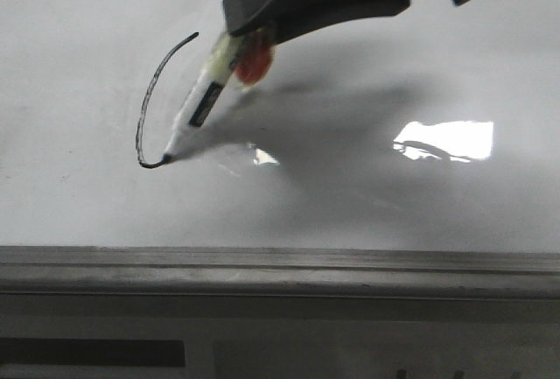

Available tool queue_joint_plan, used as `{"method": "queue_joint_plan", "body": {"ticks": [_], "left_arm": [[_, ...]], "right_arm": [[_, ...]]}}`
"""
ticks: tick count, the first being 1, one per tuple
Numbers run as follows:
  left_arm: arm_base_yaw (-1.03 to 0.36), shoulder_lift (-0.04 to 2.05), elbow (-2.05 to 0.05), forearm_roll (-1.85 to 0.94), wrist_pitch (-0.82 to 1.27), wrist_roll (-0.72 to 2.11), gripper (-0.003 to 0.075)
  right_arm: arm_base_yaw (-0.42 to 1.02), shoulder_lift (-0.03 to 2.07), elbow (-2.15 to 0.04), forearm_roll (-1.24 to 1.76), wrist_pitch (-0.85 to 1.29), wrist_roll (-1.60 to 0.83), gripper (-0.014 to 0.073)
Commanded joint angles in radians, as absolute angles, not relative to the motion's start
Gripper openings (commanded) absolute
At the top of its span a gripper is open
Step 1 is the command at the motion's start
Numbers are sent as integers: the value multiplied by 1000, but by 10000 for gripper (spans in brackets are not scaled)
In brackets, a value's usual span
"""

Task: Write number 6 on whiteboard

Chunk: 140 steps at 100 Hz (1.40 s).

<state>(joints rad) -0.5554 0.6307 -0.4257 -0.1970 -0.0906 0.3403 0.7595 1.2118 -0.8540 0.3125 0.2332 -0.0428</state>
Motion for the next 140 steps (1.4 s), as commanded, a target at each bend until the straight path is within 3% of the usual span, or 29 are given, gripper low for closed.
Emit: {"method": "queue_joint_plan", "body": {"ticks": [1,18,37,61,75,100,132,137,140], "left_arm": [[-553,627,-457,-204,-166,339,365],[-553,627,-457,-204,-165,339,365],[-583,639,-457,-194,-135,339,365],[-856,779,-457,-139,-78,339,365],[-964,879,-457,-132,-149,339,365],[-971,951,-457,-154,-158,339,365],[-959,875,-457,-154,-111,339,362],[-947,875,-457,-156,-91,339,318],[-942,877,-457,-158,-80,339,253]], "right_arm": [[734,1163,-892,243,120,-69,-71],[783,1275,-972,243,159,-69,-71],[855,1180,-977,243,164,-69,-71],[916,1166,-975,222,264,-79,-71],[951,1173,-975,222,273,-79,-71],[967,1173,-975,222,276,-79,-71],[965,1173,-975,210,298,-79,-71],[965,1173,-975,210,298,-79,-71],[965,1173,-975,210,298,-79,-71]]}}
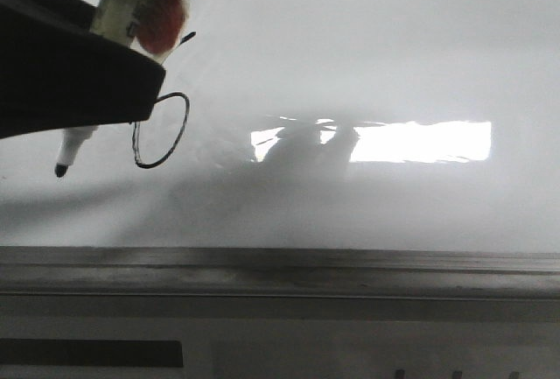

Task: Write number 6 on whiteboard

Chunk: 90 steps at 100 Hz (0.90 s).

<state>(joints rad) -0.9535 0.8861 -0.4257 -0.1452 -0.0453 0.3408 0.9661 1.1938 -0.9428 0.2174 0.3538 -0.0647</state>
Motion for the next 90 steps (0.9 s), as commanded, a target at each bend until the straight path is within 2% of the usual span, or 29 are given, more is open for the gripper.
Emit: {"method": "queue_joint_plan", "body": {"ticks": [1,4,5,6,9,11,17,23,30,37,44,53,61,71,90], "left_arm": [[-941,877,-457,-158,-74,339,237],[-939,877,-457,-160,-61,339,165],[-938,877,-457,-160,-57,339,107],[-937,877,-457,-160,-55,339,107],[-937,877,-457,-162,-48,339,8],[-937,877,-457,-162,-43,339,-25],[-937,877,-457,-168,-41,339,-20],[-937,877,-457,-181,-41,339,-20],[-934,875,-457,-218,-43,339,-20],[-918,875,-457,-320,-53,332,-20],[-871,875,-457,-479,-55,332,-20],[-774,877,-457,-598,-55,332,-20],[-686,877,-457,-719,-34,332,-20],[-585,883,-469,-795,92,332,-20],[-531,939,-485,-820,181,332,-20]], "right_arm": [[965,1173,-975,210,300,-79,-71],[965,1173,-975,210,300,-79,-71],[965,1173,-975,210,300,-79,-71],[965,1173,-975,210,301,-79,-71],[965,1173,-975,210,301,-79,-71],[965,1173,-975,210,301,-79,-71],[965,1173,-975,210,296,-79,-67],[965,1173,-975,210,301,-79,-11],[963,1175,-975,206,315,-79,181],[951,1177,-975,206,316,-79,459],[930,1177,-975,206,317,-79,604],[911,1177,-975,206,321,-79,607],[907,1177,-975,206,321,-79,562],[907,1177,-975,206,321,-79,511],[907,1177,-975,206,321,-79,498]]}}
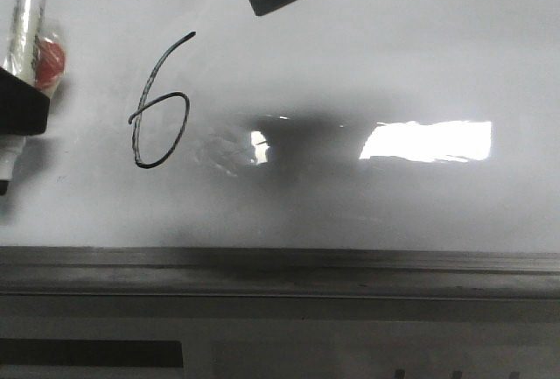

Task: Write number 6 on whiteboard

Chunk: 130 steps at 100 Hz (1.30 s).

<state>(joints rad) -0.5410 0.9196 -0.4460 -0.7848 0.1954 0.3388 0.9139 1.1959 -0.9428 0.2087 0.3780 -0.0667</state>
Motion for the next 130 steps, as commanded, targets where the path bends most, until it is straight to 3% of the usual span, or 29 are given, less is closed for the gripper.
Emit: {"method": "queue_joint_plan", "body": {"ticks": [1,12,19,38,47,53,61,67,76,94,130], "left_arm": [[-531,942,-487,-820,181,332,-20],[-531,967,-499,-822,181,332,-18],[-531,969,-507,-824,182,337,39],[-531,967,-516,-835,187,339,523],[-531,967,-519,-839,209,339,592],[-531,944,-518,-841,218,339,573],[-531,880,-518,-830,223,339,463],[-531,814,-518,-813,223,339,281],[-531,690,-518,-748,219,339,-26],[-531,470,-517,-637,237,341,-20],[-531,102,-353,-450,251,341,-20]], "right_arm": [[907,1177,-975,206,321,-79,498],[907,1177,-975,206,321,-79,498],[907,1177,-975,206,321,-79,498],[907,1177,-975,206,325,-79,498],[907,1177,-975,206,336,-79,493],[907,1172,-975,206,351,-79,428],[907,1157,-975,206,363,-79,187],[907,1143,-973,206,364,-79,-63],[907,1111,-973,184,365,-79,-64],[907,993,-885,120,258,-79,-64],[907,610,-475,20,19,-79,-64]]}}
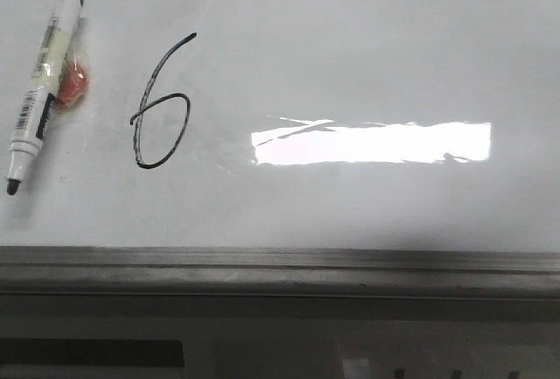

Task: Write number 6 on whiteboard

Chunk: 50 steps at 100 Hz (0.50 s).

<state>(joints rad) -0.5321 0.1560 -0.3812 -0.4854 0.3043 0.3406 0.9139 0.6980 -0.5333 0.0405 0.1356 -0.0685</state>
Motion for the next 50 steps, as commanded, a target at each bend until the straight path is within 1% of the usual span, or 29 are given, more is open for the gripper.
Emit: {"method": "queue_joint_plan", "body": {"ticks": [1,13,27,50], "left_arm": [[-531,96,-343,-445,251,341,-20],[-531,14,-267,-415,252,341,-20],[-531,-9,-211,-415,251,341,-20],[-531,-9,-144,-415,251,341,-20]], "right_arm": [[907,603,-468,17,19,-79,-64],[907,482,-367,14,20,-79,-64],[907,387,-295,14,30,-79,-64],[907,366,-241,14,33,-79,-64]]}}
